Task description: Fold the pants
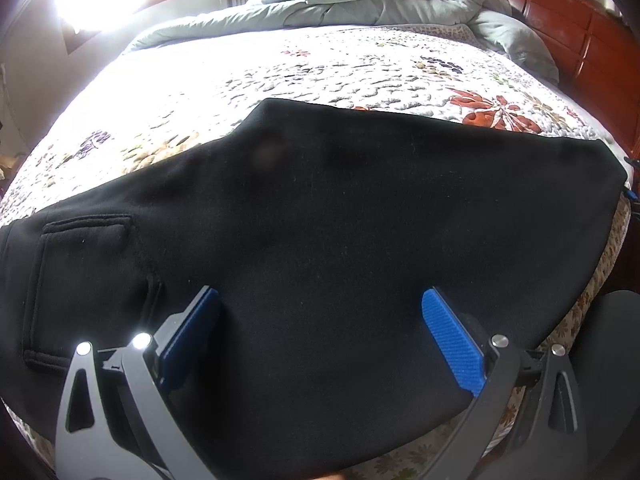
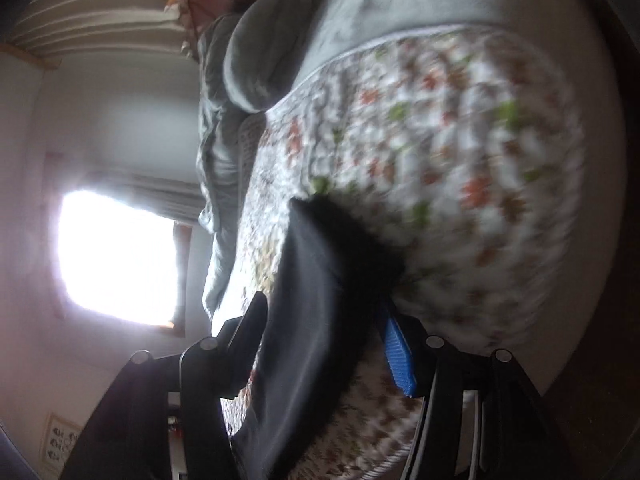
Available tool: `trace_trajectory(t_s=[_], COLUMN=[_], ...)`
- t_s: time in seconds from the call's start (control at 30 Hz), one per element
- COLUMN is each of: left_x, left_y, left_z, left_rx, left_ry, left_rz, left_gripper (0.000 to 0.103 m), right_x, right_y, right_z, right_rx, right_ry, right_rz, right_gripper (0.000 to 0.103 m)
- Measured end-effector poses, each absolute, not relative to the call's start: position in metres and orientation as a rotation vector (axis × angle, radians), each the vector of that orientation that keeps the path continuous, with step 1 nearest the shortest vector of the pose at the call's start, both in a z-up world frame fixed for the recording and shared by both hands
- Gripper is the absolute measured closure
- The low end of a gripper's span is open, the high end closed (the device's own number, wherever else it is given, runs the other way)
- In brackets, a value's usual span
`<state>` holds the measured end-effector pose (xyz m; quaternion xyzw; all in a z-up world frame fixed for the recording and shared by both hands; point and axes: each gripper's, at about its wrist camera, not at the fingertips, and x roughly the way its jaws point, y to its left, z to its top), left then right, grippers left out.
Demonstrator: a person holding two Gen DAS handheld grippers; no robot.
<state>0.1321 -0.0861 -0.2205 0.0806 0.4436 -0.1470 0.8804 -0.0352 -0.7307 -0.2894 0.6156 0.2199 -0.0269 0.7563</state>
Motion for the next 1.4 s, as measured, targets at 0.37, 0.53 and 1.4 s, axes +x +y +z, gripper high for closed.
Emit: trace_trajectory(t_s=[0.37, 0.53, 1.4], left_x=[0.13, 0.123, 0.117], left_y=[-0.083, -0.076, 0.048], left_z=[-0.214, -0.202, -0.165], left_rx=[0.144, 0.112, 0.045], left_ry=[0.936, 0.921, 0.801], left_rz=[-0.329, -0.349, -0.265], left_gripper=[0.003, 0.003, 0.003], right_x=[-0.023, -0.022, -0.005], right_y=[-0.709, -0.682, -0.458], right_z=[-0.248, -0.19, -0.019], right_rx=[1.241, 1.096, 0.364], right_ry=[0.443, 0.435, 0.428], right_rz=[-0.061, -0.095, -0.216], right_gripper=[0.092, 0.092, 0.093])
